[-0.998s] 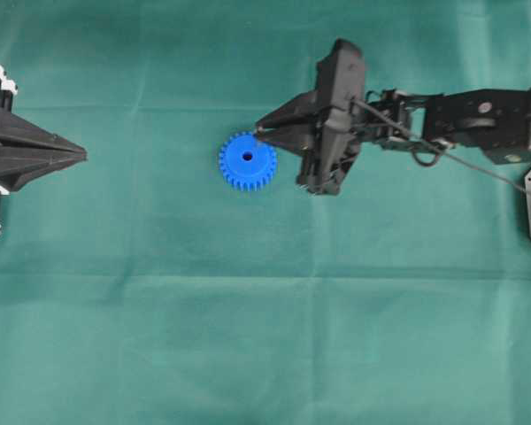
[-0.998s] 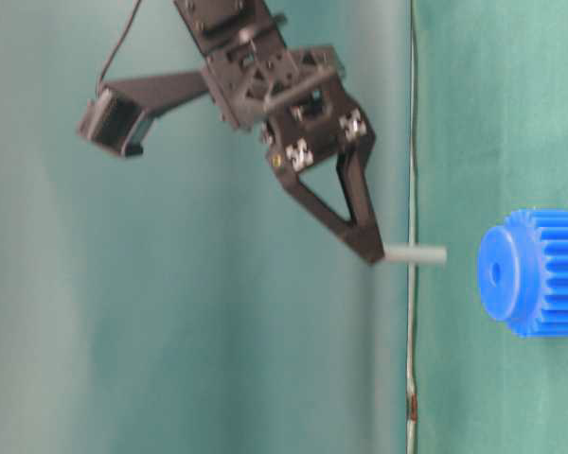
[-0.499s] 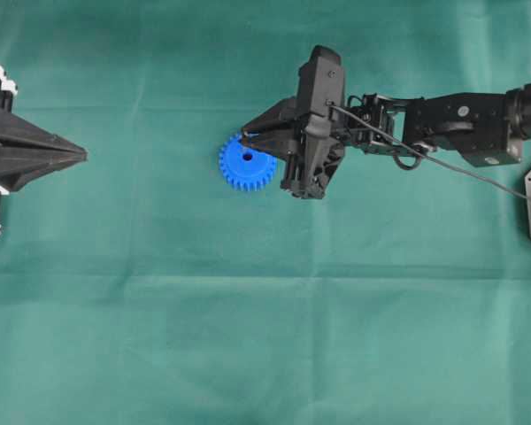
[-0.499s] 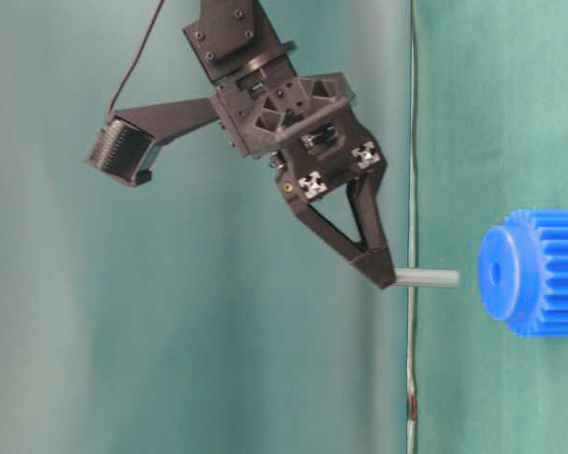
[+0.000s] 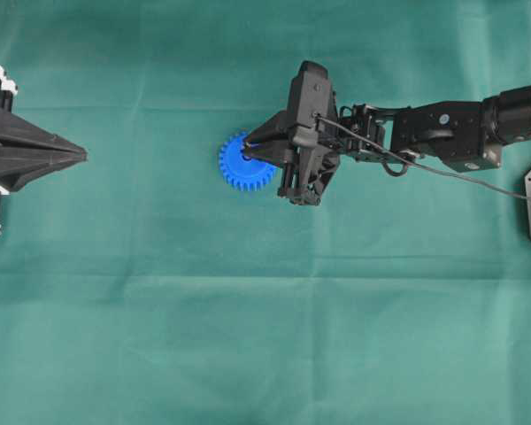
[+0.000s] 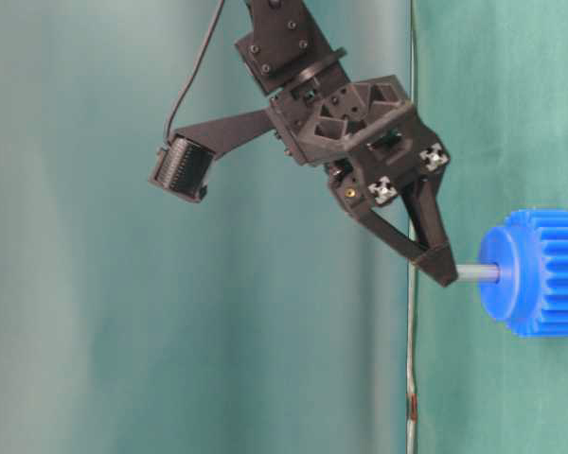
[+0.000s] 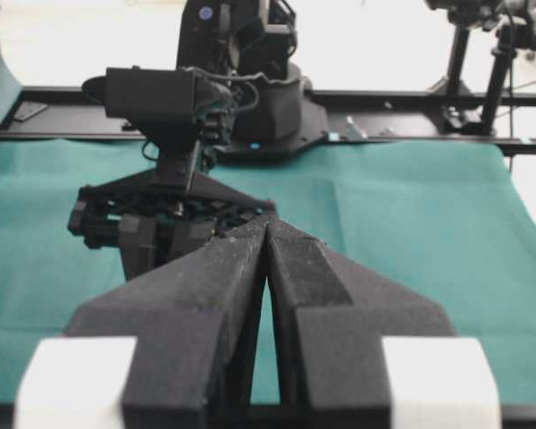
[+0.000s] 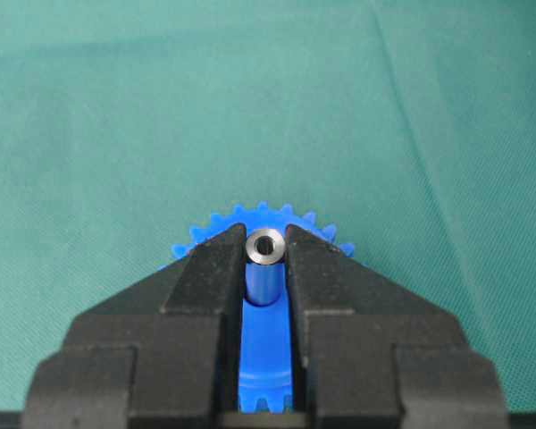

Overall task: Insert the shaft placed at a random location into the center hole of the medium gear at another random location.
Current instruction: 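Lower the shaft into the gear's center hole with the right gripper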

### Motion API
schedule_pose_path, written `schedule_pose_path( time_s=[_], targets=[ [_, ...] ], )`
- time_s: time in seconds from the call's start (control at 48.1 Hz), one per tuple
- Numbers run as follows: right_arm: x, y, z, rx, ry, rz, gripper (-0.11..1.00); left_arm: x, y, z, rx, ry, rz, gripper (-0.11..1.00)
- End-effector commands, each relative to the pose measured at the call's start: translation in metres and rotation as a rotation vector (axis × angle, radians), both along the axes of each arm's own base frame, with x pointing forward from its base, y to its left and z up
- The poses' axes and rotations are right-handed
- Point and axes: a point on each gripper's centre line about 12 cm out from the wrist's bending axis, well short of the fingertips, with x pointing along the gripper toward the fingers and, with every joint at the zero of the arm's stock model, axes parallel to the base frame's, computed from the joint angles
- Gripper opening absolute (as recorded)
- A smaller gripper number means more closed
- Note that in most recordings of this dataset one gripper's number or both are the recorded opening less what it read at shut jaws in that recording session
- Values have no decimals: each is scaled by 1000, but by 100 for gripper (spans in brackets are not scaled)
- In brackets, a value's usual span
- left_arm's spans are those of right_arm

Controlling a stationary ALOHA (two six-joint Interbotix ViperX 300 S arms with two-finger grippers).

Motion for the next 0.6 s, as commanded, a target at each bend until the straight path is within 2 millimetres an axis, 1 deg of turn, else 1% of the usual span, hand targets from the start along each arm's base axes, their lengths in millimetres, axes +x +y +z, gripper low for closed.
schedule_pose_path(
  time_s=[0.0,0.27,0.582],
  targets=[
    [7,-1,10,11,-48,-11,13,2,0,8,1,-20,0,0],
    [9,-1,-4,21,-28,-18,13,2,0,8,3,-18,-2,0],
    [8,-2,-6,21,-19,-19,13,2,1,7,4,-17,7,0]
  ],
)
